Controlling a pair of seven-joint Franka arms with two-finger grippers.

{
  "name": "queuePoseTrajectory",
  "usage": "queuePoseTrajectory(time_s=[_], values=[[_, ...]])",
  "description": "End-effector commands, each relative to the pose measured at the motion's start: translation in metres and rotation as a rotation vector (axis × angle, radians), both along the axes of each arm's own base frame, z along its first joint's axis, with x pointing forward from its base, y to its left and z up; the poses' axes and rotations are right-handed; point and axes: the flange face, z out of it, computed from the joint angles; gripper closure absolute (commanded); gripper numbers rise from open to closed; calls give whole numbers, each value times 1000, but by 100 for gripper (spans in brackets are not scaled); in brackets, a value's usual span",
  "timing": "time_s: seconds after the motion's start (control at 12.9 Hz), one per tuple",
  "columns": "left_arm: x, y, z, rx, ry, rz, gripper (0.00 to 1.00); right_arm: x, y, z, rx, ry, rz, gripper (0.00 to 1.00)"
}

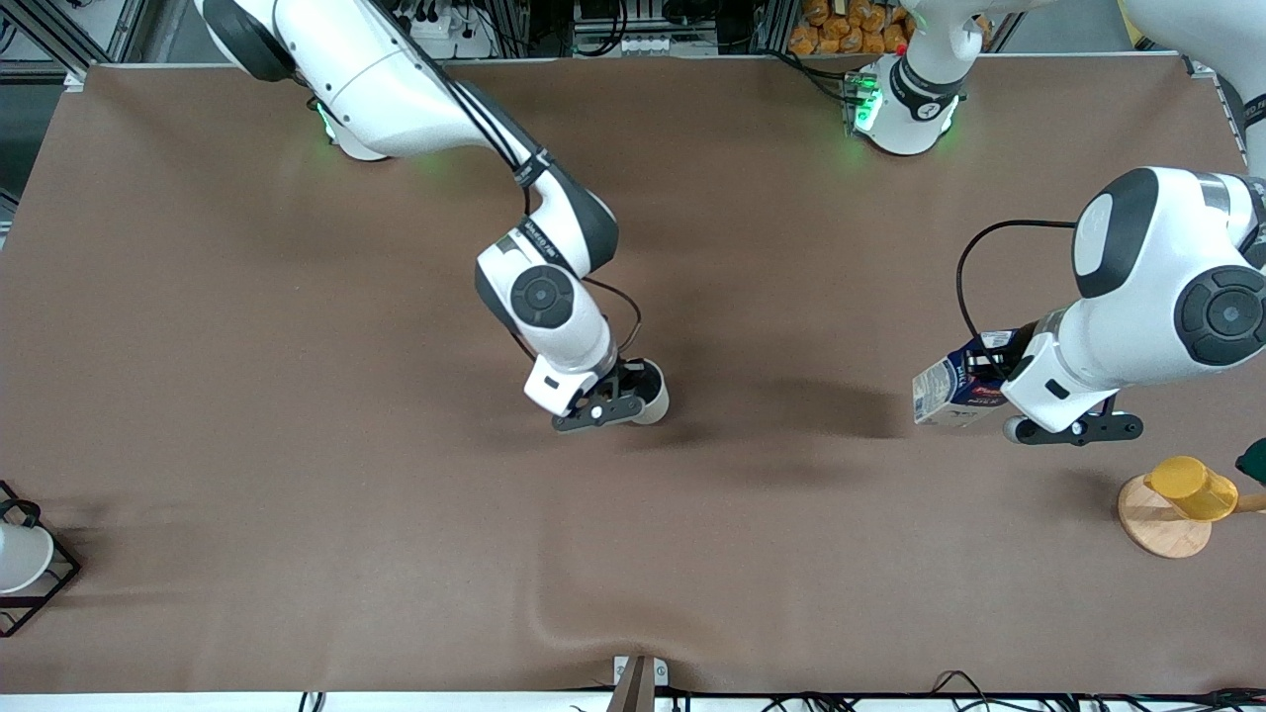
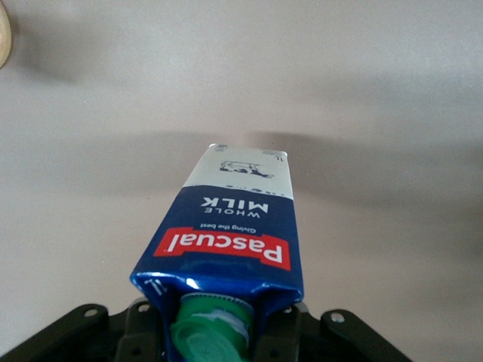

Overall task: Place milk next to cup
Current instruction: 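Carry the mug toward the table middle with the right gripper, then release the mug with the right gripper while the left gripper carries the carton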

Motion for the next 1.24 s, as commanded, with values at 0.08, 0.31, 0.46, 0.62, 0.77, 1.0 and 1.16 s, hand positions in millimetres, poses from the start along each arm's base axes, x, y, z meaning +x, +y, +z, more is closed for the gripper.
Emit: queuePoseTrajectory(time_s=[0.08, 0.31, 0.46, 0.62, 0.77, 1.0, 1.16], values=[[0, -3, 2, -4, -3, 12, 61, 1, 6, -10, -52, -30, 18, 96], [0, -4, 0, -20, 3, 21, 61, 2, 6, -7, -59, -42, 28, 49], [0, -6, -1, -18, 4, 21, 61, 3, 6, 9, -57, -61, 29, 0], [-5, -31, -1, -4, 5, 44, 61, 14, -1, 46, -23, -88, 1, 0], [-11, -53, 2, 2, 7, 63, 61, 32, -42, 101, -33, -72, -60, 0], [-24, -107, 19, 10, 7, 111, 61, 65, -146, 167, -75, -5, -173, 0], [-39, -144, 20, 13, 18, 103, 61, 84, -240, 176, -143, 60, -114, 0]])
